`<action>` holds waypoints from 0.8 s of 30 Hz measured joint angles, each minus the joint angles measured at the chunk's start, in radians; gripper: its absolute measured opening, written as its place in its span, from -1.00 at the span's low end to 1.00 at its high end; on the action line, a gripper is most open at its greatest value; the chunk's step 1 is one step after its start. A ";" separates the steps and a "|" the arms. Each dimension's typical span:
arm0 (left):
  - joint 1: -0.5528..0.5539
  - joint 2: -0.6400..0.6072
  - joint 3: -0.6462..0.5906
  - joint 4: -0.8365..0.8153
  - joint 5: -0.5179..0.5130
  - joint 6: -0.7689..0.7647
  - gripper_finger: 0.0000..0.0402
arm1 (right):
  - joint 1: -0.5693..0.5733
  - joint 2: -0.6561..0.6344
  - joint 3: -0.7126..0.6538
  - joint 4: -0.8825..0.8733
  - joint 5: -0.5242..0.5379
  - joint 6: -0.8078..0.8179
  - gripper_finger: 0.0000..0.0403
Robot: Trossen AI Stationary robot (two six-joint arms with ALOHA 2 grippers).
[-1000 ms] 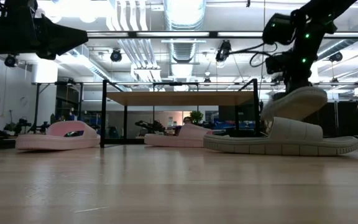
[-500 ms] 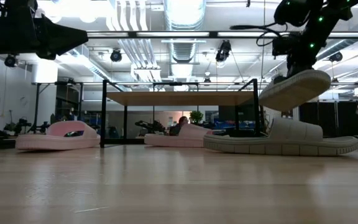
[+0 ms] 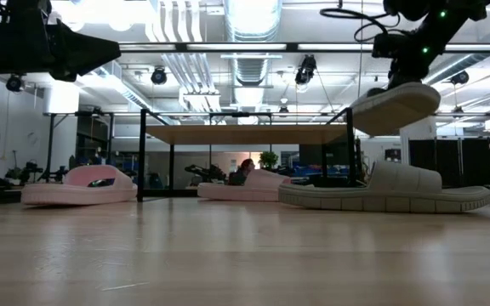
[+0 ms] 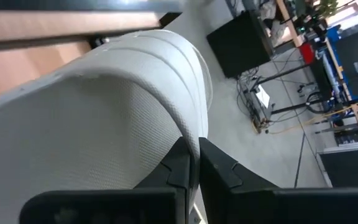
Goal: Pick and place slides into the shelf
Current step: Put the top gray slipper on the shelf
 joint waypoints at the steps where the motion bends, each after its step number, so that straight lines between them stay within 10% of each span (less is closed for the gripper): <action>1: 0.000 -0.001 0.000 0.000 0.000 0.000 -0.06 | 0.000 0.000 0.012 0.000 0.000 0.004 -0.94; 24: 0.000 0.000 0.000 0.000 -0.004 0.000 -0.06 | 0.050 0.111 0.360 0.003 -0.141 0.332 -0.94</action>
